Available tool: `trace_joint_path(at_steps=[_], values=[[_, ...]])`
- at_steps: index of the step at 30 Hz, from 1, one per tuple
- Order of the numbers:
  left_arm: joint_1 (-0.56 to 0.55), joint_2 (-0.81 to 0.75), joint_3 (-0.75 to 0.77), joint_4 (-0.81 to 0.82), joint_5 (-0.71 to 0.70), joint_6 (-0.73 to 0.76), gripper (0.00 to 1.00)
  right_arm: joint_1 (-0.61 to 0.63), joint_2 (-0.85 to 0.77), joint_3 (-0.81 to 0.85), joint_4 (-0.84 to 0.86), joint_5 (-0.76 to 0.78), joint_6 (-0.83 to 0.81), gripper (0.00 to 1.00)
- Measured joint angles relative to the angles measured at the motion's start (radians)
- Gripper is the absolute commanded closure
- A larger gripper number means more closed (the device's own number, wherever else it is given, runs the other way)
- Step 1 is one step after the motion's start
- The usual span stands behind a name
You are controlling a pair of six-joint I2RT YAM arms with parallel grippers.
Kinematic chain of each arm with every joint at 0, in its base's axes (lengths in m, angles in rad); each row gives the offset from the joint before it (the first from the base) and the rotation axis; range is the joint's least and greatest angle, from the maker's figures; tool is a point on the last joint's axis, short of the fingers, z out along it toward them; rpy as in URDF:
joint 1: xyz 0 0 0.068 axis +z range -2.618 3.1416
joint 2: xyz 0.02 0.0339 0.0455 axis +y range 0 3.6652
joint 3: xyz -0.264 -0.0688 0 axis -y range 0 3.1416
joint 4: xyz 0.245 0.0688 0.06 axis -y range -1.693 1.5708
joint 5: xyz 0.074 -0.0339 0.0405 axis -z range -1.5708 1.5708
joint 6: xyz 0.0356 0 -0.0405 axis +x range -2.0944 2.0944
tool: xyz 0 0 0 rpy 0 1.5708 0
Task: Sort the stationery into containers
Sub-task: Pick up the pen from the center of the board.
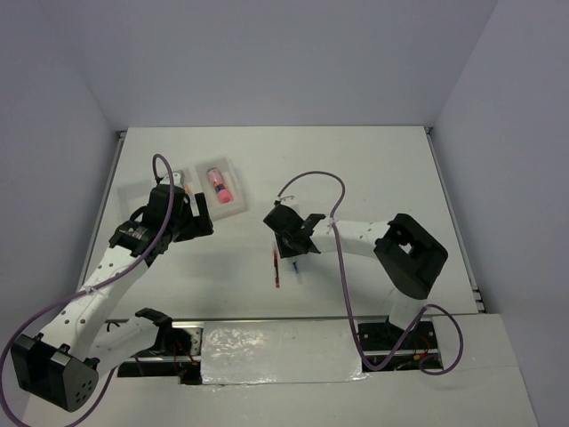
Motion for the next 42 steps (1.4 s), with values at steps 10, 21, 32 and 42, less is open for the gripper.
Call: trace_joint_path(at_steps=[10, 21, 32, 42], values=[[0.000, 0.000, 0.000, 0.004, 0.022, 0.001, 0.01, 0.014, -0.044, 0.000, -0.029, 0.045, -0.006, 0.42], [0.000, 0.000, 0.000, 0.004, 0.025, 0.002, 0.01, 0.021, -0.014, 0.042, -0.035, 0.031, -0.024, 0.58], [0.000, 0.000, 0.000, 0.004, 0.026, 0.002, 0.01, 0.025, 0.076, 0.081, -0.034, 0.012, -0.029, 0.61], [0.000, 0.000, -0.013, 0.032, 0.066, -0.002, 0.01, 0.026, 0.077, 0.085, -0.027, 0.014, -0.026, 0.81]])
